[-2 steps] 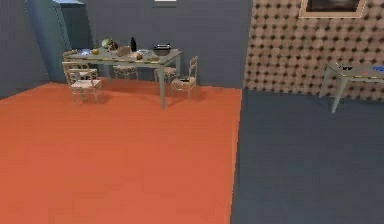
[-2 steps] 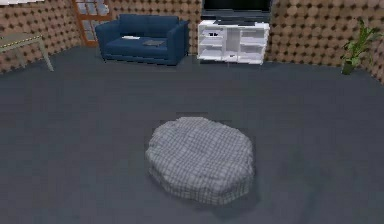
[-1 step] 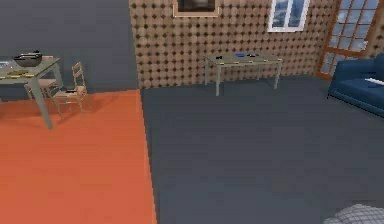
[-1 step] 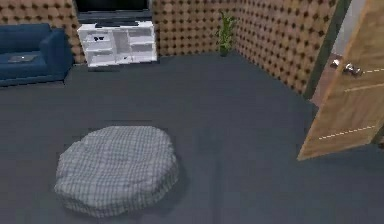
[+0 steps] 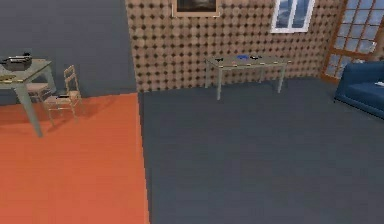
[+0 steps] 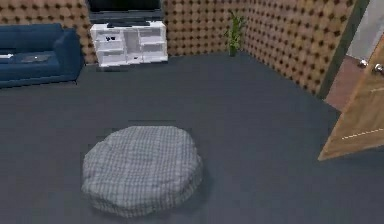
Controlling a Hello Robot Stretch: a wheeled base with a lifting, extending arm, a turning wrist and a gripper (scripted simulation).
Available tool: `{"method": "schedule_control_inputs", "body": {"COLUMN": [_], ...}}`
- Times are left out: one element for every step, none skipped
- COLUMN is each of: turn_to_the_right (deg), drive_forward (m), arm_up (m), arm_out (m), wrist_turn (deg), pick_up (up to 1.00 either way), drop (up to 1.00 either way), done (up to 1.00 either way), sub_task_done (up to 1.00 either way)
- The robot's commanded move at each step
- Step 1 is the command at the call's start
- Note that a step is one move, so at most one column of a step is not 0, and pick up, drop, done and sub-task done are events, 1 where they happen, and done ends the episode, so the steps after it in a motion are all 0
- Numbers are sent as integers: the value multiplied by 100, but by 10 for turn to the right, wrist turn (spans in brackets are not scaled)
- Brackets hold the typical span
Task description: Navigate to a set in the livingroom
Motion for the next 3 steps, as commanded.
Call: {"method": "schedule_control_inputs", "body": {"turn_to_the_right": [60, 0, 210], "drive_forward": [0, 55, 0], "arm_up": [0, 0, 0], "arm_out": [0, 0, 0], "wrist_turn": [0, 0, 0], "pick_up": [0, 0, 0], "drop": [0, 0, 0], "done": [0, 0, 0], "sub_task_done": [0, 0, 0]}}
